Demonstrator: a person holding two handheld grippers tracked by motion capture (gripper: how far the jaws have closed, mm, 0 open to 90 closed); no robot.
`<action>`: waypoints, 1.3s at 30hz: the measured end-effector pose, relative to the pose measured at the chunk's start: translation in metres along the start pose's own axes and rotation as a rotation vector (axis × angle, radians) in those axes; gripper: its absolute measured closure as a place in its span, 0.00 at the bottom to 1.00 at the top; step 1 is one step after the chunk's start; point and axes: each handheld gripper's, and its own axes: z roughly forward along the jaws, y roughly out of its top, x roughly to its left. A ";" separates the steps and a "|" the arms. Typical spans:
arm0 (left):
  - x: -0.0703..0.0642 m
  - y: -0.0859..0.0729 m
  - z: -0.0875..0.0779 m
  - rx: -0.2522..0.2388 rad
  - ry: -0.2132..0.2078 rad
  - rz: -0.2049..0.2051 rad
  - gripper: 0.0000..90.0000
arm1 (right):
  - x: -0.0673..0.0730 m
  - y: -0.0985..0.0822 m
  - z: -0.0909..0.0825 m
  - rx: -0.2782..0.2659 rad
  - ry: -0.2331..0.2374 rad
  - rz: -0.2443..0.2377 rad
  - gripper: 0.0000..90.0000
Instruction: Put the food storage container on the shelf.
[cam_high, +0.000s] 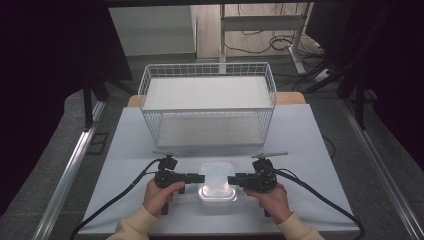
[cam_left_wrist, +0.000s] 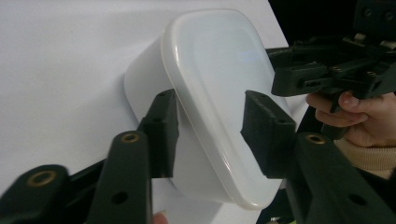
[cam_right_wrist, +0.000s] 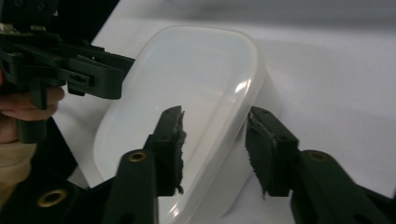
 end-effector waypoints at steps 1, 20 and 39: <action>0.000 0.000 0.000 0.000 0.000 0.000 0.67 | -0.001 0.000 -0.001 -0.004 0.011 0.011 0.69; -0.014 -0.007 -0.016 -0.080 0.030 0.085 0.85 | 0.003 -0.005 -0.016 -0.066 0.077 0.017 0.85; -0.021 -0.008 -0.023 -0.104 0.045 0.140 0.89 | 0.009 -0.008 -0.021 -0.103 0.070 -0.032 0.89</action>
